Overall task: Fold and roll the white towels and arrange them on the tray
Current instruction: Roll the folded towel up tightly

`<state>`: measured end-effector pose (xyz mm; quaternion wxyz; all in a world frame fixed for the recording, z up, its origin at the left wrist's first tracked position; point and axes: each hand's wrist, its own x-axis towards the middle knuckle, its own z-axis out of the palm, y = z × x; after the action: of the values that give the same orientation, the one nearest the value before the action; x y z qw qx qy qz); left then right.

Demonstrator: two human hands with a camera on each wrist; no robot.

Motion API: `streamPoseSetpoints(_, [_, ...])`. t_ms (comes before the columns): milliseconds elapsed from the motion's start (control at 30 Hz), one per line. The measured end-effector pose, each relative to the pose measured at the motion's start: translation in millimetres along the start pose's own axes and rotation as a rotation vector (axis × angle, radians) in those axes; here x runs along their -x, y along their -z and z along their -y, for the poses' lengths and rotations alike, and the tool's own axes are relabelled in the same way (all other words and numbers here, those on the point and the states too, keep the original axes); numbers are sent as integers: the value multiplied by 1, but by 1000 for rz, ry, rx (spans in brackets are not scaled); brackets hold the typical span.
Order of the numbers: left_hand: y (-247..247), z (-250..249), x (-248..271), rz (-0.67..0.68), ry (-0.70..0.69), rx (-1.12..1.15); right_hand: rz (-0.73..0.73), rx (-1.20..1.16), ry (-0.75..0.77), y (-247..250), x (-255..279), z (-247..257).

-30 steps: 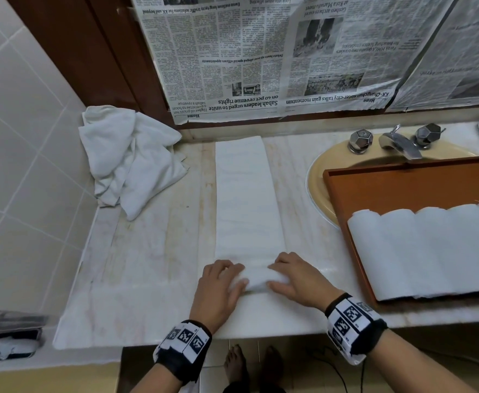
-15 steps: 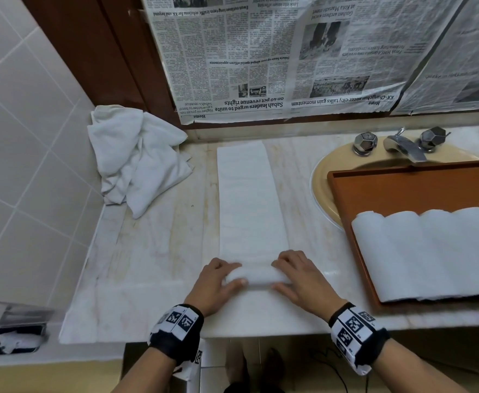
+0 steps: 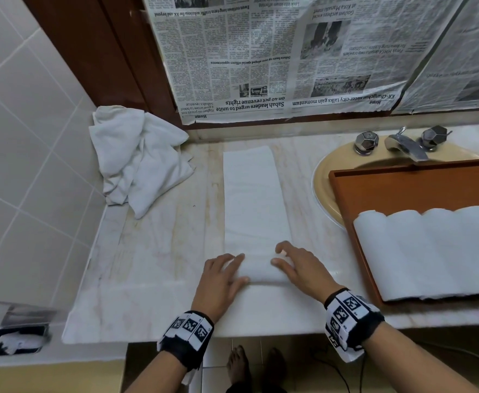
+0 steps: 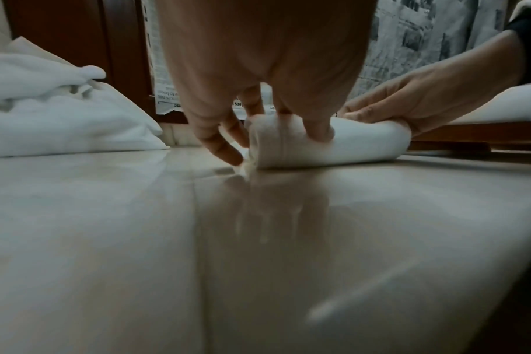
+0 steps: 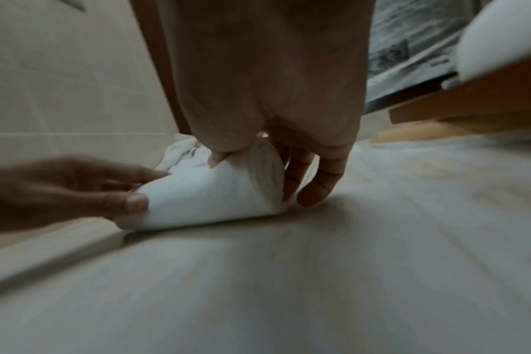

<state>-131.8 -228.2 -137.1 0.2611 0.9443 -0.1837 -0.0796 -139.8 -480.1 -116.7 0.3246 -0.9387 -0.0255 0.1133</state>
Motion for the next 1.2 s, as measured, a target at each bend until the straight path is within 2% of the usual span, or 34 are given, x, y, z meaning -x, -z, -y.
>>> streamPoseSetpoints(133, [9, -1, -8, 55, 52, 131, -193, 298, 217, -12, 8, 4])
streamPoseSetpoints(233, [13, -2, -16, 101, 131, 167, -162, 376, 301, -19, 20, 6])
streamPoseSetpoints(333, [11, -5, -21, 128, 166, 169, -16, 407, 275, -20, 23, 4])
streamPoseSetpoints(433, [6, -11, -16, 54, 151, 93, 102, 307, 181, -12, 16, 5])
streamPoseSetpoints(600, [0, -13, 2, -28, -8, -65, 135, 39, 79, -2, 4, 5])
streamPoseSetpoints(700, [-3, -10, 8, -22, -38, -79, 190, 19, 44, 2, 0, 5])
streamPoseSetpoints(900, [4, -3, -11, 117, 70, 125, -33, 320, 88, -11, 10, 21])
streamPoseSetpoints(1000, [10, -5, -23, 123, 133, 192, -222, 398, 186, -25, 12, 22])
streamPoseSetpoints(1033, [12, -6, -27, 115, 163, 215, -242, 395, 206, -27, 13, 21])
streamPoseSetpoints(1133, [13, -7, -30, 48, 197, 213, -149, 424, 267, -28, 15, 13])
streamPoseSetpoints(1200, [10, -8, -24, -6, 176, 215, -92, 374, 253, -22, 12, 9])
